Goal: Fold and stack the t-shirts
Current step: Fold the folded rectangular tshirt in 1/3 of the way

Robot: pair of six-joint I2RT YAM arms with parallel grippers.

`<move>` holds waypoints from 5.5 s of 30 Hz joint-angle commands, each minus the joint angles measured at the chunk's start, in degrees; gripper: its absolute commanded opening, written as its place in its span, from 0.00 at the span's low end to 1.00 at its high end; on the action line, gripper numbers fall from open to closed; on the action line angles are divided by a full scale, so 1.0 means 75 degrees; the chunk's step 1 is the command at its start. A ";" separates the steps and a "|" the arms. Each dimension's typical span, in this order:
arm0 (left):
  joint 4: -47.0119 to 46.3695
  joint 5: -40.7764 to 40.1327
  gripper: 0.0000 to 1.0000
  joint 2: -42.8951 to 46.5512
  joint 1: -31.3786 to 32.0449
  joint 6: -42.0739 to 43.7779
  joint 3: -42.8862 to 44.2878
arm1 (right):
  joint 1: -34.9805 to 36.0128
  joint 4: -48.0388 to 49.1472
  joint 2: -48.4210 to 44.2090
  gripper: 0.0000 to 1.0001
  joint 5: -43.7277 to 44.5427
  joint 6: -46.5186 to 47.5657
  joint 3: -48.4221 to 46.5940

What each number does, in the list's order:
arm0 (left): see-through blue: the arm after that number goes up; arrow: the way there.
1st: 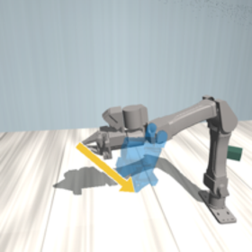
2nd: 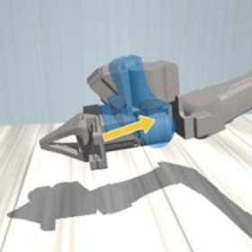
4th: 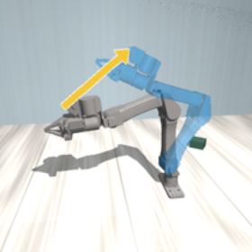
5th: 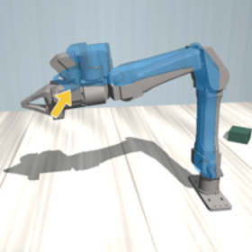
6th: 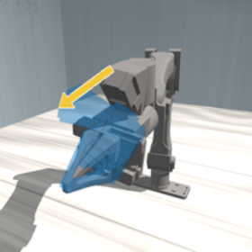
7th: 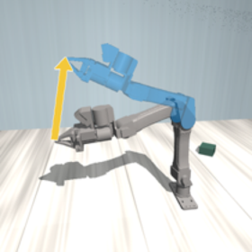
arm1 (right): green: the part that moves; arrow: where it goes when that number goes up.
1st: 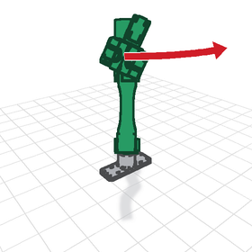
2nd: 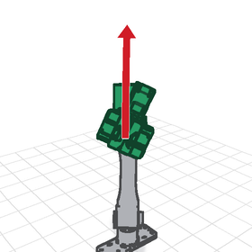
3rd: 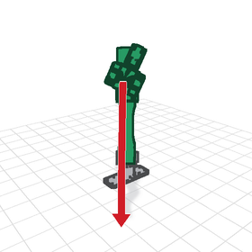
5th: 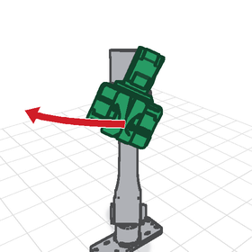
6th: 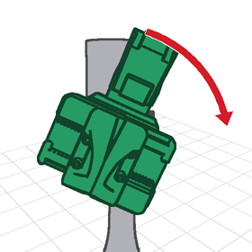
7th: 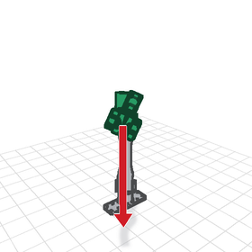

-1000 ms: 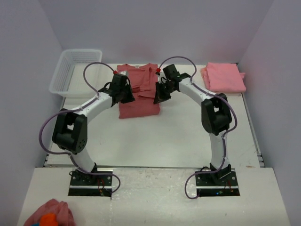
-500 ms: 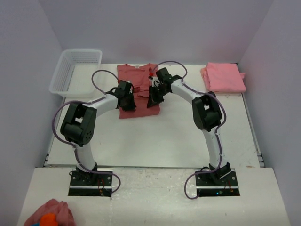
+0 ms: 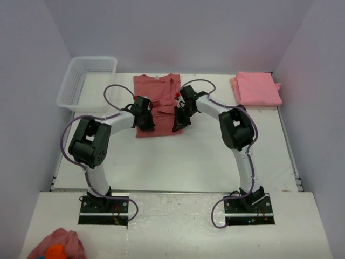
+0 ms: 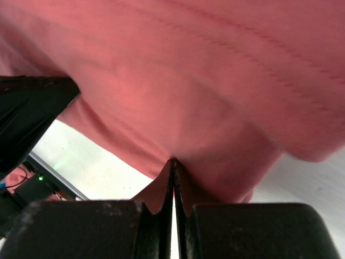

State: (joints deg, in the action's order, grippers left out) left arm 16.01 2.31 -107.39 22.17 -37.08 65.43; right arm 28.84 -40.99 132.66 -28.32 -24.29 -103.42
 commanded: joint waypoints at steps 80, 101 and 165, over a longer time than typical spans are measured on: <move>0.2072 -0.1255 0.00 0.3398 0.2540 -0.1256 -0.2396 | 0.2014 0.3602 -0.4106 0.00 0.1549 -0.1635 0.7706; 0.1850 -0.1350 0.00 0.1804 0.2516 -0.0681 -0.0931 | 0.2190 0.4059 -0.4012 0.00 0.1420 -0.1952 0.8222; 0.2752 -0.1362 0.00 0.4687 0.2610 -0.1466 -0.3403 | 0.3151 0.1949 -0.3756 0.00 0.2088 -0.1319 0.4672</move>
State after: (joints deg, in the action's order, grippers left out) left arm 38.81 -7.68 -72.84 41.30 -46.26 40.62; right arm 52.21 -26.63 102.94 -12.16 -34.83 -66.87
